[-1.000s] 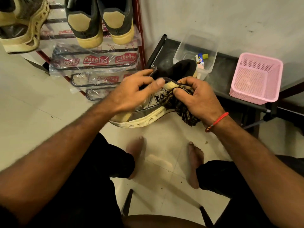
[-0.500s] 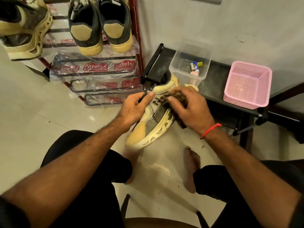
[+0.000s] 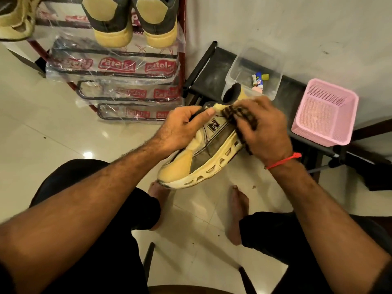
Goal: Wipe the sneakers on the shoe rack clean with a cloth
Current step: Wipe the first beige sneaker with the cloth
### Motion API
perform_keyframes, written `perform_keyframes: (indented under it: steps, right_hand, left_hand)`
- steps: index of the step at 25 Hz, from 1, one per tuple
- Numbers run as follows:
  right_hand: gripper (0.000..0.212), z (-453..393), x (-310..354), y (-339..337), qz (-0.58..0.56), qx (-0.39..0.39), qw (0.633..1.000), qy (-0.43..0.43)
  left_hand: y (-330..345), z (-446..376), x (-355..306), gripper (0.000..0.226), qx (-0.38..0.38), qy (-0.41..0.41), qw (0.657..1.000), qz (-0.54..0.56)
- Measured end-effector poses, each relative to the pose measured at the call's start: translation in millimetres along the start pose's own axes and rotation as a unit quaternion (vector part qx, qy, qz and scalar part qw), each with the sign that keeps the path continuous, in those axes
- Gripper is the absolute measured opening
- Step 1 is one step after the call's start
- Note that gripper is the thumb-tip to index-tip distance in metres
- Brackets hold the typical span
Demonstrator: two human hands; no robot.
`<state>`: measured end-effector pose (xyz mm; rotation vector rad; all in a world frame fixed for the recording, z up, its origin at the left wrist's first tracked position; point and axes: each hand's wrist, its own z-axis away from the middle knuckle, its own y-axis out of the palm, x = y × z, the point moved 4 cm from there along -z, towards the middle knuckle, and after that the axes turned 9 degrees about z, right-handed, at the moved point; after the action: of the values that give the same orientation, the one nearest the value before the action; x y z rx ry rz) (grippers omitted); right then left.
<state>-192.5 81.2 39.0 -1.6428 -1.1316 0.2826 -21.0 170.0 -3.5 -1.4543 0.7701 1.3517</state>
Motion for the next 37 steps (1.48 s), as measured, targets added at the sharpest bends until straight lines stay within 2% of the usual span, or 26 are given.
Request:
perform_keyframes:
  steps: [2,4,6,7,10,12,13,16,18,20,23,25,27,29,31,33,35,37]
  right_hand:
    - [0.028,15,28,13,-0.037,0.030,0.998,-0.039]
    - [0.029,35,71,25,-0.084,0.077,0.984,-0.137]
    - [0.029,34,75,25,-0.085,0.102,0.974,-0.183]
    - [0.029,26,58,20,-0.074,0.088,0.980,-0.160]
    - [0.027,-2,-19,-3,0.003,-0.006,1.000,0.014]
    - [0.027,-4,-42,-11,0.027,-0.012,0.996,0.078]
    - [0.027,2,-31,-6,0.016,0.002,0.998,0.064]
    - [0.030,32,52,20,-0.070,0.098,0.988,-0.099]
    - [0.030,40,75,24,-0.071,0.135,0.976,-0.158]
    - [0.031,24,43,14,-0.044,0.092,0.990,-0.102]
    - [0.030,1,-28,-10,0.007,0.007,0.998,0.063]
    - [0.037,1,-48,-14,0.032,0.049,0.993,0.105]
    - [0.054,5,-44,-16,0.055,0.121,0.990,0.049]
    - [0.062,6,-39,-23,0.071,0.191,0.979,0.002]
    - [0.055,7,-35,-21,0.093,0.275,0.957,0.002]
    - [0.041,12,-29,-13,0.115,0.346,0.931,0.017]
    - [0.035,17,-20,-8,0.107,0.363,0.924,0.053]
    - [0.034,18,-4,-6,0.070,0.333,0.935,0.096]
  left_hand:
    - [-3,1,4,0.052,-0.001,-0.007,1.000,0.004]
    - [-12,0,10,0.056,-0.004,-0.029,0.998,0.049]
    - [-15,-2,11,0.060,0.006,-0.034,0.997,0.073]
    - [-14,-3,9,0.059,0.016,-0.019,0.997,0.067]
    - [-8,-1,0,0.055,0.015,0.022,0.999,0.048]
    - [-5,0,2,0.058,0.017,0.031,0.999,0.033]
    - [-5,0,3,0.056,0.009,0.034,0.999,0.026]
    - [-13,0,2,0.047,-0.044,0.028,0.998,0.034]
    - [-16,-2,-1,0.045,-0.045,0.034,0.998,0.039]
    - [-17,-1,-4,0.044,-0.029,0.059,0.997,0.049]
    - [-15,2,-4,0.045,0.002,0.075,0.997,0.026]
    - [-9,5,-4,0.048,0.058,0.068,0.996,0.007]
    - [-9,6,-8,0.050,0.103,0.082,0.991,-0.027]
    - [-16,5,-14,0.059,0.128,0.124,0.981,-0.079]
    - [-22,4,-16,0.068,0.155,0.154,0.967,-0.129]
    - [-26,6,-14,0.066,0.182,0.152,0.955,-0.177]
    - [-29,5,-11,0.058,0.174,0.131,0.952,-0.213]
    - [-35,2,-14,0.062,0.133,0.130,0.950,-0.252]
